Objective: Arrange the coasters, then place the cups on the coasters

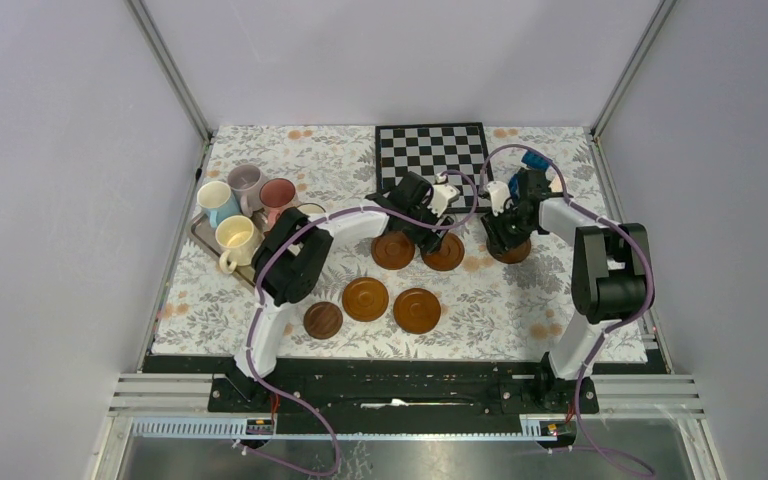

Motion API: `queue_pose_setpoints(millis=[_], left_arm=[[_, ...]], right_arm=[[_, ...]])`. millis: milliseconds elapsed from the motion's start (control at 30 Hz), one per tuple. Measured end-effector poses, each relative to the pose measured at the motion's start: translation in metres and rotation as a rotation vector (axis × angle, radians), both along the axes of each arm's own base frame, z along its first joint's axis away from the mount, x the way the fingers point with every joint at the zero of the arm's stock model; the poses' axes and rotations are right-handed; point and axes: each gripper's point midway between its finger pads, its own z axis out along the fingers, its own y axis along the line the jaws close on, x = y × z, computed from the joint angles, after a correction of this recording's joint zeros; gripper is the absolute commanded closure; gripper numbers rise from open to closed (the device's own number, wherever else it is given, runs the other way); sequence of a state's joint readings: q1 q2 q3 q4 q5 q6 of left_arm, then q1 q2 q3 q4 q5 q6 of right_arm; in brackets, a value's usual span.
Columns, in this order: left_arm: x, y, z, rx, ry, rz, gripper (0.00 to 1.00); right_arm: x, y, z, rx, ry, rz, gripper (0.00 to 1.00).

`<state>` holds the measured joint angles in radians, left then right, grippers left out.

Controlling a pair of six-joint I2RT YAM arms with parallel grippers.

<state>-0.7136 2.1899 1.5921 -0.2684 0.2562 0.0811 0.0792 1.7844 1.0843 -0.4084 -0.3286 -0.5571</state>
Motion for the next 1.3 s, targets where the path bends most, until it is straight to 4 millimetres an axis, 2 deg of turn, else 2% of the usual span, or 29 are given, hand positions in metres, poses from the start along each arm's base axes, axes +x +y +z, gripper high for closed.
queue_pose_setpoints(millis=[233,467,567,667,700,833,933,1100,1200,1300], left_arm=[[-0.001,0.001,0.003,-0.047,0.023,0.018,0.31],[-0.012,0.016,0.014,-0.077,0.061,0.034,0.28],[-0.013,0.02,0.035,-0.095,0.032,0.03,0.25],[-0.01,0.019,0.067,-0.13,-0.032,0.014,0.23],[-0.009,0.019,0.08,-0.142,-0.059,0.007,0.22],[-0.013,0.028,0.112,-0.156,-0.113,-0.02,0.2],[-0.025,0.05,0.123,-0.134,-0.135,-0.044,0.19],[-0.064,0.109,0.117,-0.066,-0.098,-0.056,0.18],[-0.084,0.143,0.105,-0.026,-0.072,-0.045,0.18],[-0.101,0.169,0.088,0.011,-0.06,-0.042,0.15]], right_arm=[[-0.001,0.02,0.001,0.075,0.013,0.012,0.53],[-0.009,0.037,0.004,0.145,0.053,0.022,0.47],[-0.014,0.04,0.006,0.158,0.083,0.016,0.45],[-0.018,0.042,0.01,0.163,0.107,0.012,0.45],[-0.018,0.042,0.014,0.164,0.109,0.011,0.45],[-0.014,0.042,0.034,0.167,0.079,0.012,0.42],[-0.015,0.041,0.057,0.171,0.032,0.018,0.41],[-0.03,0.042,0.094,0.185,-0.071,0.046,0.37],[-0.051,0.052,0.1,0.19,-0.093,0.084,0.34],[-0.071,0.072,0.091,0.192,-0.062,0.153,0.33]])
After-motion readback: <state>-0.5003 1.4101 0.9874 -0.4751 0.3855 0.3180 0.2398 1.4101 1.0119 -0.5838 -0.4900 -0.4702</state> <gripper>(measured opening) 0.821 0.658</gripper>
